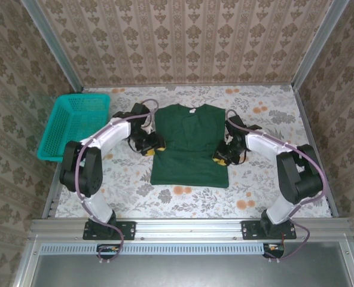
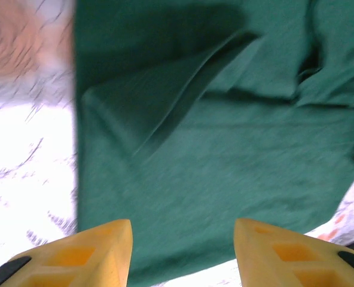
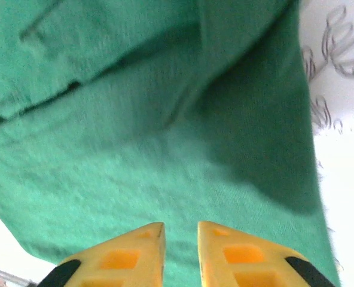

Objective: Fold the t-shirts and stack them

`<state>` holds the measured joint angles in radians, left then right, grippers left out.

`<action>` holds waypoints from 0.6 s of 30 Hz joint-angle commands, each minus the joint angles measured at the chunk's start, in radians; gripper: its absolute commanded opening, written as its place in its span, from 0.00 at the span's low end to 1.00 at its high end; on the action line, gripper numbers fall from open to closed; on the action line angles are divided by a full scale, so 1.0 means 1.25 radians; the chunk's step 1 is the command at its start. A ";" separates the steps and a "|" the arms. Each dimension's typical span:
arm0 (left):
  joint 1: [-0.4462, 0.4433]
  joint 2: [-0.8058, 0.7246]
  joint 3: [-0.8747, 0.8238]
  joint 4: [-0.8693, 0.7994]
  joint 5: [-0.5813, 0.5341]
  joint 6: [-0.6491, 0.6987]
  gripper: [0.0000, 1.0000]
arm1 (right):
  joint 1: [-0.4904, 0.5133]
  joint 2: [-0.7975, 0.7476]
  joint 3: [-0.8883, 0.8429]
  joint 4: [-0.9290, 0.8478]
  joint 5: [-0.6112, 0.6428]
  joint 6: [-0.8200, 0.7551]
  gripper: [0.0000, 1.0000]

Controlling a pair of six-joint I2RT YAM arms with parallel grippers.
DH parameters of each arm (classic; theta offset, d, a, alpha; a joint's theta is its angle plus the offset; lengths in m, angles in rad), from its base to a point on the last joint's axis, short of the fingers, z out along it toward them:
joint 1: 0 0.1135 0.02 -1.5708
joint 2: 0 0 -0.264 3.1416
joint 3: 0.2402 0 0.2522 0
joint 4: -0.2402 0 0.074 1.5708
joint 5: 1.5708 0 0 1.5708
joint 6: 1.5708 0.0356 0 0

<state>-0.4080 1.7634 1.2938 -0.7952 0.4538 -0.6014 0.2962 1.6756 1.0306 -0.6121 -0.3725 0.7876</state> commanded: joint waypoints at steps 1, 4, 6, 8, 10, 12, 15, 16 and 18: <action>-0.001 0.057 0.043 0.010 0.036 -0.039 0.49 | -0.007 0.056 0.050 -0.049 0.038 -0.007 0.19; 0.000 0.089 0.076 0.012 0.034 -0.041 0.54 | -0.008 0.096 0.088 -0.043 0.045 -0.004 0.18; 0.000 0.100 0.086 0.024 0.038 -0.044 0.56 | -0.013 0.123 0.113 -0.041 0.046 -0.004 0.17; 0.001 0.109 0.091 0.027 0.038 -0.048 0.59 | -0.020 0.146 0.135 -0.043 0.046 0.001 0.17; 0.004 0.113 0.096 0.029 0.038 -0.048 0.63 | -0.030 0.164 0.154 -0.043 0.047 0.008 0.17; 0.006 0.108 0.100 0.030 0.032 -0.048 0.67 | -0.040 0.177 0.171 -0.038 0.048 0.021 0.18; 0.010 0.100 0.111 0.030 0.028 -0.041 0.69 | -0.053 0.200 0.196 -0.031 0.041 0.036 0.19; 0.010 0.098 0.115 0.028 0.027 -0.031 0.69 | -0.058 0.208 0.204 -0.030 0.035 0.041 0.19; 0.004 0.087 0.129 0.011 0.016 0.003 0.68 | -0.063 0.226 0.222 -0.026 0.024 0.052 0.19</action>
<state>-0.4038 1.8919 1.4124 -0.7551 0.4782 -0.6468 0.2279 1.9194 1.2663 -0.6323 -0.3401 0.8165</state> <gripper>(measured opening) 0.683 0.191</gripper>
